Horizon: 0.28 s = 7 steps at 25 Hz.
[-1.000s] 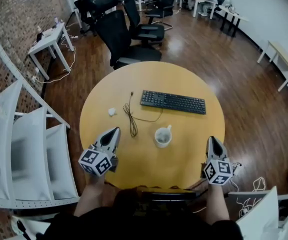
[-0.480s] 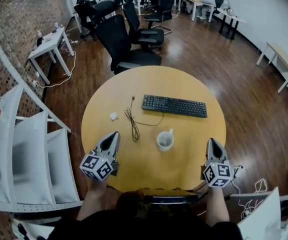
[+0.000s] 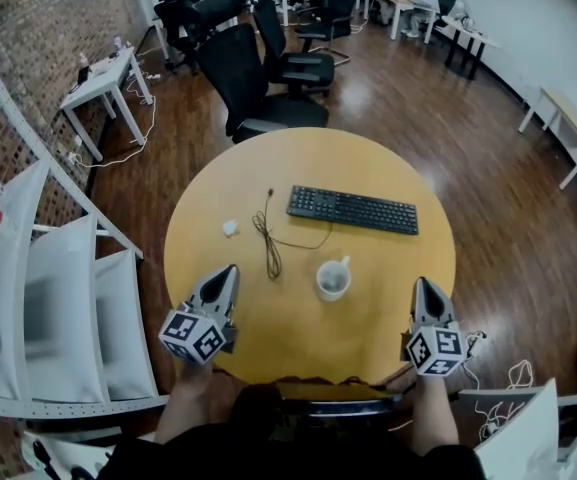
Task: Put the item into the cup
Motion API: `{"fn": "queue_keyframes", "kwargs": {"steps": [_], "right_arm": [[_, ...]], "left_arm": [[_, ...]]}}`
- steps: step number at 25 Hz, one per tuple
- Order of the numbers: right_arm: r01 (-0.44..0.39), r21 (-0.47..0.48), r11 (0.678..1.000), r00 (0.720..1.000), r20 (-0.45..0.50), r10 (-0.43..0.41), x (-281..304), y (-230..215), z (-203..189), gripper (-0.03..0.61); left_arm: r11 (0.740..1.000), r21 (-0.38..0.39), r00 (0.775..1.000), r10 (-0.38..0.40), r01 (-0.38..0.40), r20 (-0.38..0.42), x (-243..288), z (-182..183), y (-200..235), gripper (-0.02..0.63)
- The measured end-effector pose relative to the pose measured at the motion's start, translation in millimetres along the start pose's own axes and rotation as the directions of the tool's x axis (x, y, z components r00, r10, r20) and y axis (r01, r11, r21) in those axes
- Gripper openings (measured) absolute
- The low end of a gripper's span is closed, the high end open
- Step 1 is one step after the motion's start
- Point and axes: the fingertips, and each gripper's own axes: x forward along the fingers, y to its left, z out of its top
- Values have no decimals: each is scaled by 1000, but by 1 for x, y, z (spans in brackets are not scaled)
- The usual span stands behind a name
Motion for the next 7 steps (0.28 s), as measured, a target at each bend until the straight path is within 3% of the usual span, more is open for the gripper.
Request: {"fn": "queue_keyframes", "kwargs": {"steps": [7], "right_arm": [[-11, 3, 1000, 1000, -13, 11, 4, 3, -4, 8]], "left_arm": [[999, 33, 1000, 8, -8, -17, 1, -4, 1, -8]]}}
